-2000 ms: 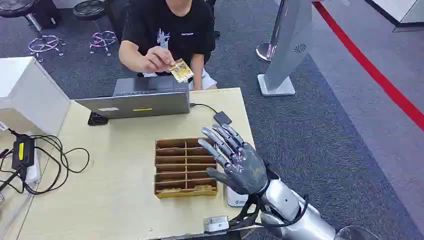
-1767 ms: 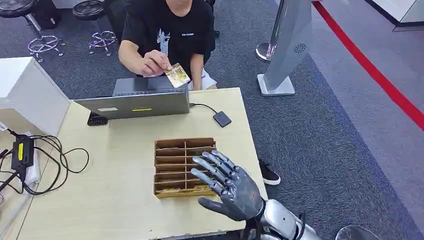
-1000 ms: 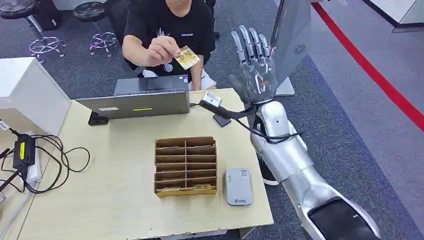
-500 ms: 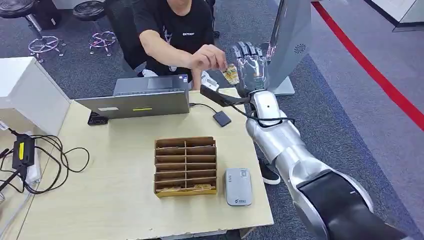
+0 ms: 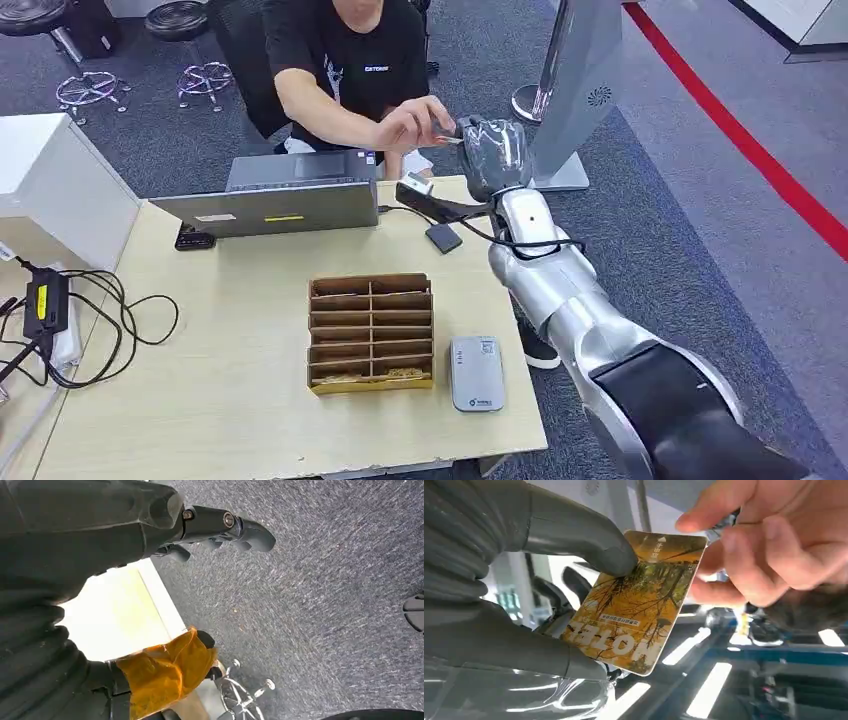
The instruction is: Pass the card to the sensor for recognition and then transmit it.
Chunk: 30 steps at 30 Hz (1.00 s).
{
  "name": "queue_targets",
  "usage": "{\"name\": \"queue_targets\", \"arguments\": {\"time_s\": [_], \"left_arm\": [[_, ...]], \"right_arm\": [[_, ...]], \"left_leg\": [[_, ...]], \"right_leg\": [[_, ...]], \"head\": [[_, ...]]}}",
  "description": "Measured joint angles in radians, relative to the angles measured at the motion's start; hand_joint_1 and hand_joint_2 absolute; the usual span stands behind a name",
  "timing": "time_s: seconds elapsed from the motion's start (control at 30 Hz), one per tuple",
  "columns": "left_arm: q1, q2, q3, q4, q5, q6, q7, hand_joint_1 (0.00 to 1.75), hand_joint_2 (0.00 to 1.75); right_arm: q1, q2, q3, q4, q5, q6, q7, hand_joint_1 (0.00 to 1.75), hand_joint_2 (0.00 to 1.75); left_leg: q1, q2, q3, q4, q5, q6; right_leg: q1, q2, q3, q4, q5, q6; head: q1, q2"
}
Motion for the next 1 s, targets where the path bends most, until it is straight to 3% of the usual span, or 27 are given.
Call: {"name": "queue_targets", "arguments": {"time_s": [0.1,0.27,0.4,0.53,0.67,0.8,1.0], "left_arm": [[0.008,0.000,0.000,0.000,0.011,0.008,-0.010,0.00,1.75],[0.026,0.002,0.007,0.000,0.051,0.016,-0.019,0.00,1.75],[0.038,0.004,0.032,0.000,0.084,0.020,-0.017,0.00,1.75],[0.048,0.006,0.069,0.000,0.118,0.032,-0.009,0.00,1.75],[0.053,0.007,0.098,0.000,0.135,0.038,-0.007,0.00,1.75],[0.055,0.008,0.114,0.000,0.139,0.039,-0.007,0.00,1.75],[0.061,0.010,0.136,0.000,0.156,0.047,-0.001,0.00,1.75]], "right_arm": [[0.028,0.000,0.023,-0.016,-0.005,-0.016,-0.048,1.75,1.75],[0.138,-0.013,0.037,-0.141,-0.279,0.076,-0.235,1.75,1.75],[0.286,-0.095,0.074,-0.397,-0.537,0.203,-0.273,1.75,1.75],[0.437,-0.213,0.074,-0.663,-0.742,0.343,-0.328,1.75,1.75],[0.571,-0.324,0.029,-0.857,-0.788,0.418,-0.360,1.75,1.75],[0.635,-0.386,-0.009,-0.955,-0.796,0.444,-0.368,1.75,1.75],[0.779,-0.505,-0.077,-1.097,-0.855,0.625,-0.445,1.75,1.75]], "left_leg": [[0.000,0.000,0.000,0.000,0.000,0.000],[0.000,0.000,0.000,0.000,0.000,0.000],[0.000,-0.001,-0.002,0.000,-0.001,0.000],[0.000,-0.001,-0.002,0.000,-0.002,0.000],[0.000,0.000,-0.003,0.000,-0.003,-0.001],[0.000,0.001,-0.002,0.000,-0.003,-0.001],[0.000,-0.003,-0.003,0.000,-0.003,-0.001]], "right_leg": [[0.000,0.000,0.000,0.000,0.000,0.000],[0.000,0.000,-0.001,0.000,0.000,0.000],[0.000,-0.001,-0.002,-0.001,0.000,0.000],[0.000,-0.002,-0.003,-0.001,-0.001,0.000],[0.000,-0.001,-0.003,-0.001,-0.001,0.000],[0.000,0.000,-0.003,-0.001,-0.001,0.000],[0.000,-0.005,-0.002,-0.002,-0.002,0.000]], "head": [[0.000,0.000],[0.000,0.000],[0.000,0.000],[0.000,0.000],[0.000,0.000],[0.000,0.000],[0.001,0.000]]}}
